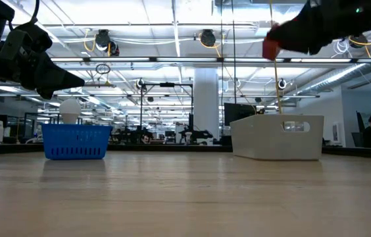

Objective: Pick & Place Office items
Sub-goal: Put the red charger adapter into the grey bin

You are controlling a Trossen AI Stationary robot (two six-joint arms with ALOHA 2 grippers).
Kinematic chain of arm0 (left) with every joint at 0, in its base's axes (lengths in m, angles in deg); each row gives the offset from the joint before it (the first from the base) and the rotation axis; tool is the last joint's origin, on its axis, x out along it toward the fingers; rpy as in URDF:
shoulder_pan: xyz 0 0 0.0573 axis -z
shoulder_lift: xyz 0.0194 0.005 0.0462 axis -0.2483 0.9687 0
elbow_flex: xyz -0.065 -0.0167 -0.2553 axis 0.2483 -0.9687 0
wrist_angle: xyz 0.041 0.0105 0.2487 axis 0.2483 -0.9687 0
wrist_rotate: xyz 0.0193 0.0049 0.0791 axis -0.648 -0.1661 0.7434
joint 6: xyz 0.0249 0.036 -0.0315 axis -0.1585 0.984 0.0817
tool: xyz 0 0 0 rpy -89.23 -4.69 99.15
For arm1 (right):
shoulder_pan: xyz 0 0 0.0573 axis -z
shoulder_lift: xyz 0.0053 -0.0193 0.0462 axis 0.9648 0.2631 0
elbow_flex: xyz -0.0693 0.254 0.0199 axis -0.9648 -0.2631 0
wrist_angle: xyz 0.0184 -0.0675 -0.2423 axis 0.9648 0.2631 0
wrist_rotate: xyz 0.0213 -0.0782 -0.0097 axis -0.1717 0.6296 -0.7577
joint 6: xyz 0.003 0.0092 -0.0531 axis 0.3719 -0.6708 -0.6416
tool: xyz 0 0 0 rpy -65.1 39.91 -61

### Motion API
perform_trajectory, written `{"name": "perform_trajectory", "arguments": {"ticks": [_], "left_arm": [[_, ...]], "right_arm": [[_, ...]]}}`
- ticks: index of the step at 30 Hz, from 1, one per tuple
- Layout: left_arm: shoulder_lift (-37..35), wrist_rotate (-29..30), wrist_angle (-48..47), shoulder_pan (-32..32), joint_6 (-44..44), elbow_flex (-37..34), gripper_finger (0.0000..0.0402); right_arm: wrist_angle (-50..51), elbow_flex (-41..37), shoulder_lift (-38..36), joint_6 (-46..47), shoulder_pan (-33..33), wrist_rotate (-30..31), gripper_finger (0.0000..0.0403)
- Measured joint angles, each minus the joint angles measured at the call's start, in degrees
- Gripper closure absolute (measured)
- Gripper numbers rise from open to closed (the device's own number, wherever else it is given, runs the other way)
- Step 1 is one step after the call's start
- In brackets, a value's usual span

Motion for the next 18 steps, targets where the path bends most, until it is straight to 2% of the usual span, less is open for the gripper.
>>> {"name": "perform_trajectory", "arguments": {"ticks": [13, 18], "left_arm": [[-0.02, -0.01, 0.02, 0.0, 0.08, 0.02, 0.0392], [-0.02, 0.01, 0.02, 0.0, 0.18, 0.02, 0.0392]], "right_arm": [[14.27, 0.4, 9.8, 14.02, 10.52, -0.05, 0.0134], [16.65, 0.4, 13.79, 17.62, 14.06, -6.07, 0.013]]}}
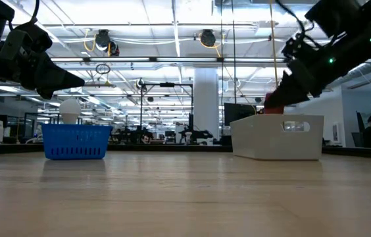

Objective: Pick & Place Office items
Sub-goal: Put the red charger adapter into the grey bin, then return to Home Position

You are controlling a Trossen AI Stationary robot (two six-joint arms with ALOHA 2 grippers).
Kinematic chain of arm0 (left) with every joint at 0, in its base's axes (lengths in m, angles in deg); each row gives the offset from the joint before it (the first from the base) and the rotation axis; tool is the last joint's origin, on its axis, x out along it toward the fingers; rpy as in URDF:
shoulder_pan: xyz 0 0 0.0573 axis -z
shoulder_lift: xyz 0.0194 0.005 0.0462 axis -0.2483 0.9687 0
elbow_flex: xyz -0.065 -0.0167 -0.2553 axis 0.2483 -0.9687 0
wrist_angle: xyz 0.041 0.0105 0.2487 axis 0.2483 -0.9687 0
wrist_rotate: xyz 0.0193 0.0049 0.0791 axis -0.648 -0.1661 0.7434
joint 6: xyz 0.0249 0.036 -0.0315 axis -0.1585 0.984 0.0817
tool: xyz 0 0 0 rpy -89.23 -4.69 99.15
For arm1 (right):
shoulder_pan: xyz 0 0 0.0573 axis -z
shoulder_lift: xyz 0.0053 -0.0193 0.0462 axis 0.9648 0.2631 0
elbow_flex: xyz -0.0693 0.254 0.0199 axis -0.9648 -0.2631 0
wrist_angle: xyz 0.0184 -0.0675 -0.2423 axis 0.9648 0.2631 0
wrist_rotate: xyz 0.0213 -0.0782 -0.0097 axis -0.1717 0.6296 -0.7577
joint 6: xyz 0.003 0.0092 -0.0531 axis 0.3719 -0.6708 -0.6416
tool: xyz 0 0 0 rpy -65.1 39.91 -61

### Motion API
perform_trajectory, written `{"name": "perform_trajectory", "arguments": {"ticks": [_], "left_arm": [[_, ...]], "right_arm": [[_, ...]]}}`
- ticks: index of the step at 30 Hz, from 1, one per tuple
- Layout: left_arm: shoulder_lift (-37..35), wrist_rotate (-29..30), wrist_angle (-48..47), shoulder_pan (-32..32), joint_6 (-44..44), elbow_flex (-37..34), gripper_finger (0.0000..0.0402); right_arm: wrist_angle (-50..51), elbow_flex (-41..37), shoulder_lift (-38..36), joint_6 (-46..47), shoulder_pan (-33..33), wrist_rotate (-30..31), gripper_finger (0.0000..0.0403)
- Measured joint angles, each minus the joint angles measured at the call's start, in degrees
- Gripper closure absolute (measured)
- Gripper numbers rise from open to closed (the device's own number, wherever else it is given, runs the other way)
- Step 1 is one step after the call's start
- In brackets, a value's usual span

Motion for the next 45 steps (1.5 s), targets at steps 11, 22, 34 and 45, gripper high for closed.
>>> {"name": "perform_trajectory", "arguments": {"ticks": [11, 22, 34, 45], "left_arm": [[0.02, 0.0, -0.13, 0.01, 0.15, 0.0, 0.0392], [0.02, 0.0, -0.2, 0.01, 0.27, 0.02, 0.0392], [0.02, -0.01, -0.22, 0.01, 0.25, 0.02, 0.0392], [0.02, -0.02, -0.24, 0.0, 0.23, 0.02, 0.0392]], "right_arm": [[0.1, 0.0, 6.93, 1.18, 3.42, -2.69, 0.0128], [-0.19, 0.07, 7.54, 0.29, 4.17, -8.98, 0.0109], [-3.81, 0.07, 4.37, -0.66, 4.07, -9.01, 0.0083], [-6.05, 0.07, -14.45, -9.93, 0.27, -8.94, 0.0144]]}}
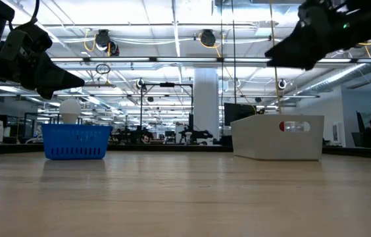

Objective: Pick & Place Office items
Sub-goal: Return to Home Position

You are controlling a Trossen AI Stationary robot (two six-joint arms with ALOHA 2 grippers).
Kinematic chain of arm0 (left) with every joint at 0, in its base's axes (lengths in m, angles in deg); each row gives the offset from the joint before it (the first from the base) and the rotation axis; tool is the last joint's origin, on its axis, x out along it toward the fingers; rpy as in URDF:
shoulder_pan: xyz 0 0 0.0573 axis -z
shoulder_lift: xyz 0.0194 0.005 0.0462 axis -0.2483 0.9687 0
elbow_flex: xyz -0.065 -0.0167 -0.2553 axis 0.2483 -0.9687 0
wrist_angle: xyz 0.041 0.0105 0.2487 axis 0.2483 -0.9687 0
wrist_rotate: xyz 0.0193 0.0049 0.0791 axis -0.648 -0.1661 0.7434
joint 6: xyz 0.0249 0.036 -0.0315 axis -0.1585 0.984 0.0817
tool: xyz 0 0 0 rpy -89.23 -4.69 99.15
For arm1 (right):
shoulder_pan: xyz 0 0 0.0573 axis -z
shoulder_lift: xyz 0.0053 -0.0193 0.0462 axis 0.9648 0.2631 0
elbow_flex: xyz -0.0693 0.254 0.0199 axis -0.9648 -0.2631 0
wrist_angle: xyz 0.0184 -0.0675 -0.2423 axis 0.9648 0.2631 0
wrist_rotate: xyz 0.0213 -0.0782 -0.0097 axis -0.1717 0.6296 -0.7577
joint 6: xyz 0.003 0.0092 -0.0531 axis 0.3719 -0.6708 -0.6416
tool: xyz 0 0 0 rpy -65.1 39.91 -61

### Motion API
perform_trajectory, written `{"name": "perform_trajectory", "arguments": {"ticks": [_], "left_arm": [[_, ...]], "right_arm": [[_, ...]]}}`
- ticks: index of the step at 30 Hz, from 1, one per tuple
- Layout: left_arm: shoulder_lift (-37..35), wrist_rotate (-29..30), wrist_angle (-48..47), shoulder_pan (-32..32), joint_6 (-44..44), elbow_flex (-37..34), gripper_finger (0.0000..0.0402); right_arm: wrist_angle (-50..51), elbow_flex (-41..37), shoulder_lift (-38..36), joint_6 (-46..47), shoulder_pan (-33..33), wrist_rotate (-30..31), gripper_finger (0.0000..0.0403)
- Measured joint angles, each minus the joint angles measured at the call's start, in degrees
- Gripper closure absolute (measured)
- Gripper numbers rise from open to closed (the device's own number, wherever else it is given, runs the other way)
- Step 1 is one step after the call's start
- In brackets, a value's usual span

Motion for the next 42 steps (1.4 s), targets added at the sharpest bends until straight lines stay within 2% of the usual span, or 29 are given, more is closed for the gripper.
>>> {"name": "perform_trajectory", "arguments": {"ticks": [9, 16, 19, 23, 33, 36, 42], "left_arm": [[-0.02, 0.0, -0.02, 0.02, 0.27, 0.0, 0.0392], [-0.01, 0.07, 0.16, 0.01, 0.96, 0.0, 0.0392], [-0.01, 0.11, 0.03, 0.0, 0.54, 0.0, 0.0392], [0.0, 0.12, 0.07, 0.0, 0.5, 0.0, 0.0392], [-0.01, 0.09, 0.07, 0.01, 4.34, 0.0, 0.0392], [-0.02, -0.84, -0.04, 0.07, 7.17, 0.0, 0.0392], [-0.02, -0.2, -0.01, -0.32, 7.18, 0.0, 0.0392]], "right_arm": [[-3.69, -5.07, -11.17, -3.41, -5.87, -0.04, 0.027], [-19.51, -16.02, -21.53, -3.79, -6.04, -3.04, 0.0366], [-19.05, -20.0, -24.3, -1.93, -6.05, -2.93, 0.0396], [-19.92, -22.82, -26.15, -0.45, -5.95, -2.94, 0.0393], [-16.89, -22.95, -26.28, -1.86, -6.0, -3.06, 0.0401], [-14.41, -22.99, -26.27, -0.89, -6.03, -3.06, 0.0399], [-14.47, -23.06, -25.87, 1.13, -6.02, -2.99, 0.0402]]}}
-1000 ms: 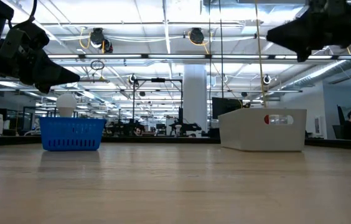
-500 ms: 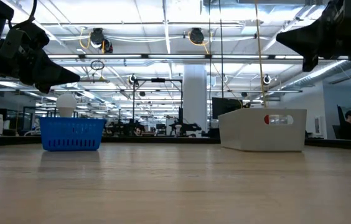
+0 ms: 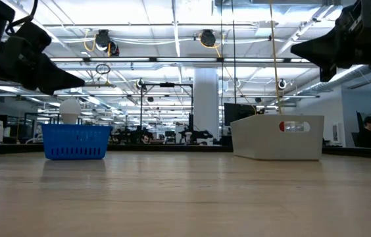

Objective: Pick & Place Office items
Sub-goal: Return to Home Position

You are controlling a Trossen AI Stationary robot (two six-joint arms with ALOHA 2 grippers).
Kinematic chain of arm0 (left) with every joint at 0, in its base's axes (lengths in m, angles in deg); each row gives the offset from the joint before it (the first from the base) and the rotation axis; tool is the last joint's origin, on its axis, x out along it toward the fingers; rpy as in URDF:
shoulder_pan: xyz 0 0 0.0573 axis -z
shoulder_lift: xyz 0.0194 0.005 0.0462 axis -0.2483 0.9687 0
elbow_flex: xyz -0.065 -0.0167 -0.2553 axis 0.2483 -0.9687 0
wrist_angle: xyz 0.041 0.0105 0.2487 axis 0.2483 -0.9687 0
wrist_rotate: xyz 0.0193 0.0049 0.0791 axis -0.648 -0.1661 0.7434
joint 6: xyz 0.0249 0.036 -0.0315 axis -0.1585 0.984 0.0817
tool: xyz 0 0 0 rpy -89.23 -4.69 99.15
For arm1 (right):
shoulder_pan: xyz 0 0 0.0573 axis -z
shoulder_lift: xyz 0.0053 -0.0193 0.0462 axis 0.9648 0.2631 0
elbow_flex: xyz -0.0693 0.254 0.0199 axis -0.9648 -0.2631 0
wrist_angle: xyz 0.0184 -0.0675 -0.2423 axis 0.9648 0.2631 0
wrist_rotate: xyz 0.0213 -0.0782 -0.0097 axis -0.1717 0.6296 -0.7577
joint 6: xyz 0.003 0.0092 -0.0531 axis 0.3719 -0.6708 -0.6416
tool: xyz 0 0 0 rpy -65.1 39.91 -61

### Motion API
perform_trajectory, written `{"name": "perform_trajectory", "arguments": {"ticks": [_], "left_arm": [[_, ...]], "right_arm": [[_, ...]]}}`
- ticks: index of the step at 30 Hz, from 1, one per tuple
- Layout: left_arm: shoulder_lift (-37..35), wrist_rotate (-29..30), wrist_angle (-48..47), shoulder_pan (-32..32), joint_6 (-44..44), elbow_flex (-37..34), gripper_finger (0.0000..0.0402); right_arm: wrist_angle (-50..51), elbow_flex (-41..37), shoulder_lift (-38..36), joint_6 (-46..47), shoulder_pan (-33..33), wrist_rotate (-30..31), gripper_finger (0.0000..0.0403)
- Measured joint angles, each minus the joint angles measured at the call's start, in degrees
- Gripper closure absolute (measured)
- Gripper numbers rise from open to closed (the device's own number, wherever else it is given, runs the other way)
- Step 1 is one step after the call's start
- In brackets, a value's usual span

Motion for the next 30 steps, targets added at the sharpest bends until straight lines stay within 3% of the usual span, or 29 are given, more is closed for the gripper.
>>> {"name": "perform_trajectory", "arguments": {"ticks": [5, 10, 15, 19, 24, 30], "left_arm": [[0.02, -0.9, -0.05, -2.02, 0.49, 0.0, 0.0392], [0.9, -11.83, -0.68, -2.96, 2.74, -0.01, 0.0392], [2.59, -10.57, 0.09, -3.02, 2.43, -0.09, 0.0392], [3.82, -8.45, 0.58, -3.02, 3.38, -0.09, 0.0392], [3.72, -8.71, 0.27, -3.02, 6.16, 1.59, 0.0395], [3.72, -12.09, -5.64, -2.99, 8.11, 9.1, 0.0398]], "right_arm": [[-0.41, -0.02, 1.42, -0.34, 0.0, 0.04, 0.0402], [-1.81, -0.02, 5.25, 0.0, 0.09, 0.22, 0.0402], [-3.5, -0.04, 10.18, -0.71, 0.09, -0.01, 0.0402], [-7.07, -0.04, 12.06, -2.5, -0.08, -5.39, 0.0402], [-9.05, -0.06, 11.15, -6.0, -1.28, -7.43, 0.0402], [-11.5, -0.09, 8.15, -8.48, -1.25, -8.07, 0.0402]]}}
